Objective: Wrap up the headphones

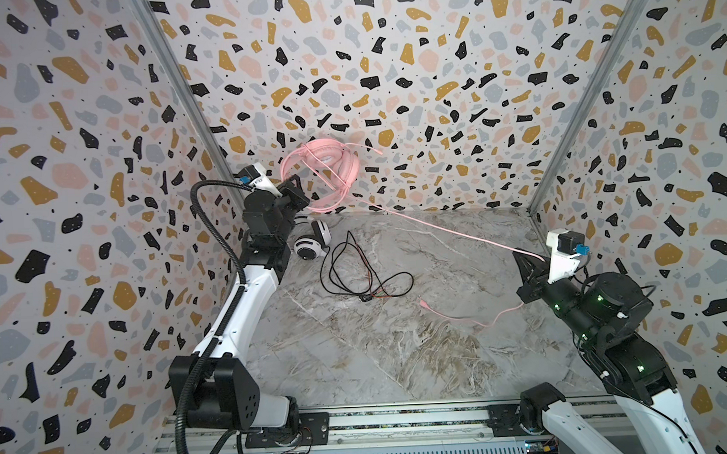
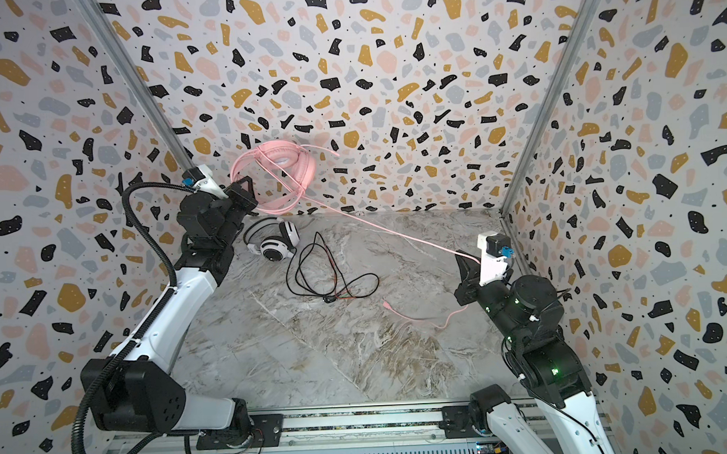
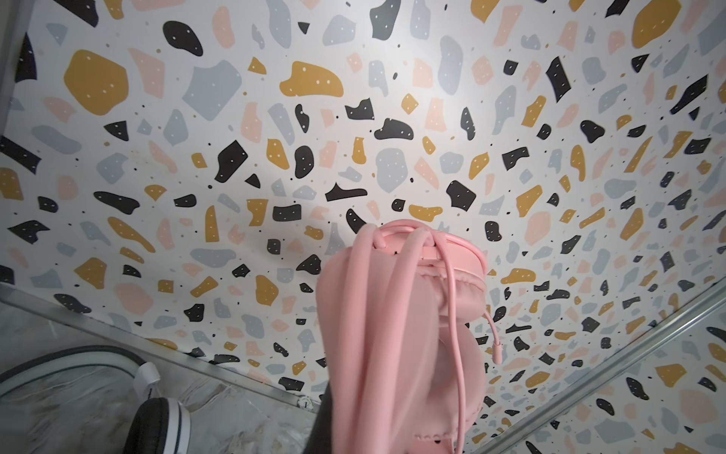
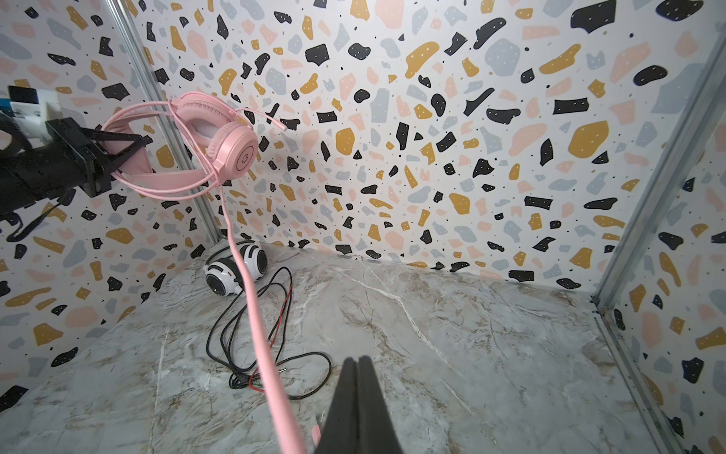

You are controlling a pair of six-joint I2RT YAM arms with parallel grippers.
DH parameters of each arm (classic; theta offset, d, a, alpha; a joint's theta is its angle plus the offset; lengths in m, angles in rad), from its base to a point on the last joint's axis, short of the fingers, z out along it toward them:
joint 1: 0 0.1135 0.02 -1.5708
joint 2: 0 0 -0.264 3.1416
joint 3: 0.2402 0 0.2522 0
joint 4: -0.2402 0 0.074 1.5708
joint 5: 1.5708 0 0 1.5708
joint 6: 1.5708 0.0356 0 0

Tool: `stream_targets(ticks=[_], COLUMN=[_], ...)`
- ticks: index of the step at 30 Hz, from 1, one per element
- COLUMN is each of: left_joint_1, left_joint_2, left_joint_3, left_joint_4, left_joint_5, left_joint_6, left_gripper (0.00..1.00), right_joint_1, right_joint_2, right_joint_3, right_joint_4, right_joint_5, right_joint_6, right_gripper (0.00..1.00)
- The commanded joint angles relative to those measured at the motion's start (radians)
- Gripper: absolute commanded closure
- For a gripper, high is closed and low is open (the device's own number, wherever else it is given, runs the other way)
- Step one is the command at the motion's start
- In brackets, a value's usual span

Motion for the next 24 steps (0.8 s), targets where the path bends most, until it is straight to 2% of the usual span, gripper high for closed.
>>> stream_targets(ticks=[1, 4, 11, 15, 17, 20, 24], left_joint_1=[-0.009, -0.071, -0.306, -0.402, -0.447, -0.500, -0.544], left_joint_2=[-0.008, 0.014, 0.135, 0.151, 0.147, 0.142, 0.104], left_joint_3=[0.028, 0.035, 0.175, 0.173, 0.167, 0.166, 0.144], left_joint_4=[0.056, -0.018, -0.402, -0.536, -0.604, -0.695, -0.744], left_joint_5=[-0.130, -0.158, -0.247, -0.281, -0.263, -0.243, -0.178], left_joint_6=[0.122, 0.235, 0.668, 0.885, 0.979, 1.072, 1.111], left_gripper=[1.00, 1.00, 1.00, 1.00, 1.00, 1.00, 1.00], right_joint_1=[0.002, 0.002, 0.002, 0.002, 0.001, 0.002, 0.000], right_joint_2=[-0.018, 0.005, 0.064, 0.094, 0.111, 0.151, 0.190], right_joint_3=[0.070, 0.104, 0.188, 0.222, 0.233, 0.250, 0.247], right_joint_4=[-0.002, 0.010, 0.074, 0.110, 0.134, 0.164, 0.213], right_joint_5=[0.050, 0.056, 0.100, 0.163, 0.184, 0.191, 0.201], right_joint_6=[-0.019, -0.029, -0.065, -0.105, -0.117, -0.132, -0.139], right_gripper=[0.99, 0.99, 0.99, 0.99, 0.99, 0.99, 0.99])
